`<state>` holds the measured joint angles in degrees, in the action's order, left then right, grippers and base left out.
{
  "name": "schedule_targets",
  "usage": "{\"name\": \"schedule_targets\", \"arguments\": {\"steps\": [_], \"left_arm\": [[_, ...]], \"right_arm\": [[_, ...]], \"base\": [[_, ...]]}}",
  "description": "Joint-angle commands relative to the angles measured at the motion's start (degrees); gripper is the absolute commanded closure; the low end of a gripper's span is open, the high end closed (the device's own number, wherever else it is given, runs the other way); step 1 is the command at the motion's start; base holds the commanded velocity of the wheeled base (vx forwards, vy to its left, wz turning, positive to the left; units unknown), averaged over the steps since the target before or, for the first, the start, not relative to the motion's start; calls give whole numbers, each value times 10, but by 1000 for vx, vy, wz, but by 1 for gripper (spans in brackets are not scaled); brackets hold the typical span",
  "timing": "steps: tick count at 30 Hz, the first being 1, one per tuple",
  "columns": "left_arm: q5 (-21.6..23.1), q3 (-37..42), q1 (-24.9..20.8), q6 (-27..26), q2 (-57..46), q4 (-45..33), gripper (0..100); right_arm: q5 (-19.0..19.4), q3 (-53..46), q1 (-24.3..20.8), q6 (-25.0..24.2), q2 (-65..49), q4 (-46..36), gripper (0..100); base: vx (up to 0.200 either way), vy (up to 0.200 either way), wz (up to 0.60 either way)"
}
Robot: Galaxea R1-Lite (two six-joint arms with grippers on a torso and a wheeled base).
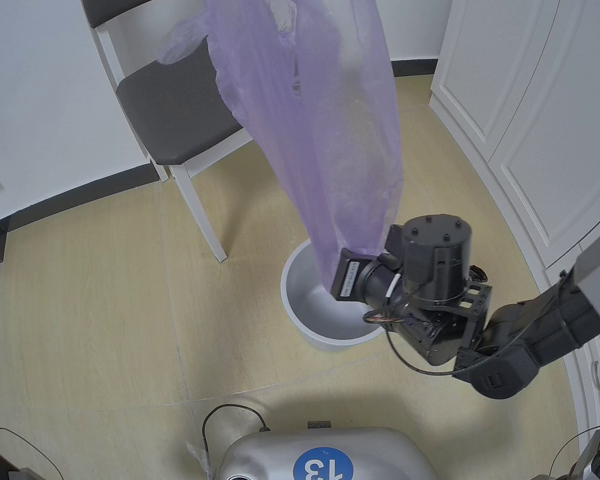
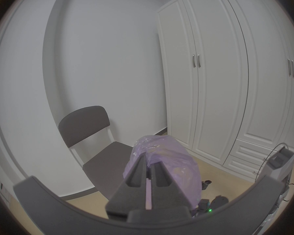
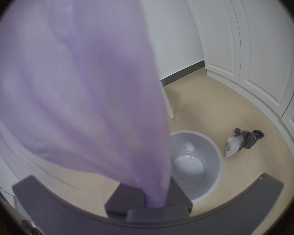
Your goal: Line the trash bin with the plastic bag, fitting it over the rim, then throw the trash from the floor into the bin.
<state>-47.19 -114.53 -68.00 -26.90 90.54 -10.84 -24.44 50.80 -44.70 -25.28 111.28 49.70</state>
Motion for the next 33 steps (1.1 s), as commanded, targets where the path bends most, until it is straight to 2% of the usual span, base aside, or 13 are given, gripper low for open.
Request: {"name": "schedule_targets", "arguments": {"steps": [1, 7, 9, 10, 12, 14, 16, 20, 21, 26, 28, 30, 33], "left_arm": [[0, 14, 18, 1, -19, -5, 100], [23, 41, 71, 27, -49, -141, 100], [72, 41, 104, 43, -53, -187, 100], [72, 41, 104, 43, -53, -187, 100], [159, 44, 159, 48, -56, -247, 100], [189, 48, 183, 54, -52, -268, 100], [201, 55, 190, 61, -50, -269, 100], [300, 110, 230, 92, -55, -274, 100], [308, 120, 237, 92, -58, -274, 100], [417, 270, 327, 101, -122, -241, 100], [434, 298, 338, 113, -128, -226, 100], [454, 367, 342, 149, -136, -163, 100], [457, 433, 339, 157, -135, -81, 100]], "right_arm": [[9, -53, 35, 8, -75, -1, 100], [55, -163, 98, 55, -210, -67, 100], [66, -177, 108, 55, -252, -112, 100], [66, -177, 108, 55, -252, -112, 100], [81, -179, 121, 55, -307, -180, 100], [86, -179, 127, 56, -328, -210, 100], [87, -179, 127, 56, -336, -218, 100], [88, -194, 141, 64, -350, -232, 100], [89, -196, 144, 67, -350, -232, 100], [89, -213, 164, 112, -353, -232, 100], [89, -211, 168, 123, -352, -232, 100], [89, -207, 174, 150, -351, -232, 100], [88, -203, 186, 198, -346, -234, 100]], "base": [[0, 0, 0], [0, 0, 0], [0, 0, 0], [0, 0, 0], [0, 0, 0], [0, 0, 0], [0, 0, 0], [0, 0, 0], [0, 0, 0], [0, 0, 0], [0, 0, 0], [0, 0, 0], [0, 0, 0]]}}
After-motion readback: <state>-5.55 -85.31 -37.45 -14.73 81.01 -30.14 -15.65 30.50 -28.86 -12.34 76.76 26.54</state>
